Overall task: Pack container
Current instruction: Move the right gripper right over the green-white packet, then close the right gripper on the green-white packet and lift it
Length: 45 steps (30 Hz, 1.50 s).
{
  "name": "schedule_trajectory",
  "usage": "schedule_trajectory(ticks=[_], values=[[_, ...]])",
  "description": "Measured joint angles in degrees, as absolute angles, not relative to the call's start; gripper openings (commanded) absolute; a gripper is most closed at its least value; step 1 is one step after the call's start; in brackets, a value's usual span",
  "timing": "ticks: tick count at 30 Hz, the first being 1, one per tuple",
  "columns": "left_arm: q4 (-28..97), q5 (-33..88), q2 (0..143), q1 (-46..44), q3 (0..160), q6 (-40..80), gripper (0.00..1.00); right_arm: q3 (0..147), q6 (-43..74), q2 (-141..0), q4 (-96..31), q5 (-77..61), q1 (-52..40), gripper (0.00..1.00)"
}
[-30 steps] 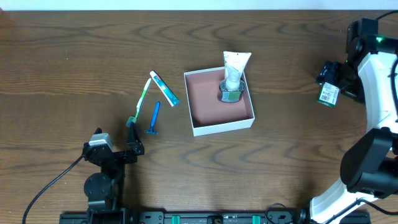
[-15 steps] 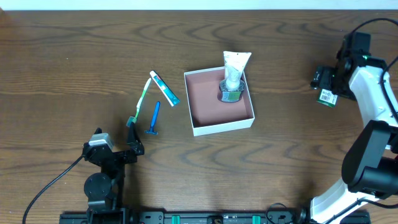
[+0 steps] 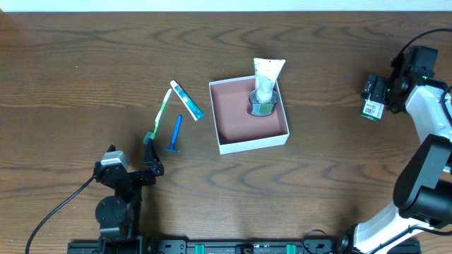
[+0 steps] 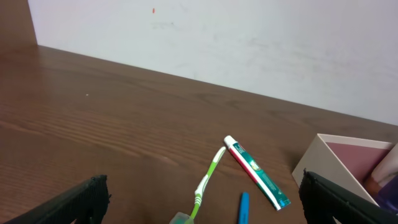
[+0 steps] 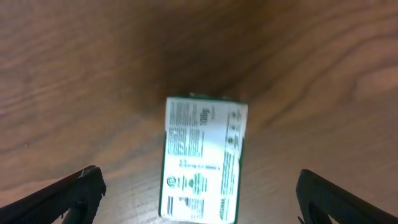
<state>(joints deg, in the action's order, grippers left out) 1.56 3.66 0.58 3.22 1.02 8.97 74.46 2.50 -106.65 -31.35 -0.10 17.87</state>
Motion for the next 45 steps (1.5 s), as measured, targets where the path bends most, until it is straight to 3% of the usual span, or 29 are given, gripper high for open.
schedule_trajectory(ticks=[11, 19, 27, 30, 36, 45], values=[[1.6, 3.7, 0.6, 3.2, 1.0, 9.0, 0.98, 72.3, 2.3, -112.8, -28.7, -3.5, 17.9, 0.99], [1.6, 3.7, 0.6, 3.2, 1.0, 9.0, 0.98, 72.2, 2.0, -114.8, -27.4, -3.8, 17.9, 0.84], [1.6, 3.7, 0.6, 3.2, 1.0, 9.0, 0.98, 72.2, 1.8, -115.2, -25.8, -3.2, 17.9, 0.81], [1.6, 3.7, 0.6, 3.2, 1.0, 9.0, 0.98, 72.2, 1.3, -115.4, -24.8, -3.1, 17.9, 0.75], [1.6, 3.7, 0.6, 3.2, 1.0, 9.0, 0.98, 72.2, 0.4, -115.6, -24.3, -3.1, 17.9, 0.50], [1.6, 3.7, 0.6, 3.2, 1.0, 9.0, 0.98, 72.5, 1.1, -115.6, -25.3, -3.4, 17.9, 0.45]])
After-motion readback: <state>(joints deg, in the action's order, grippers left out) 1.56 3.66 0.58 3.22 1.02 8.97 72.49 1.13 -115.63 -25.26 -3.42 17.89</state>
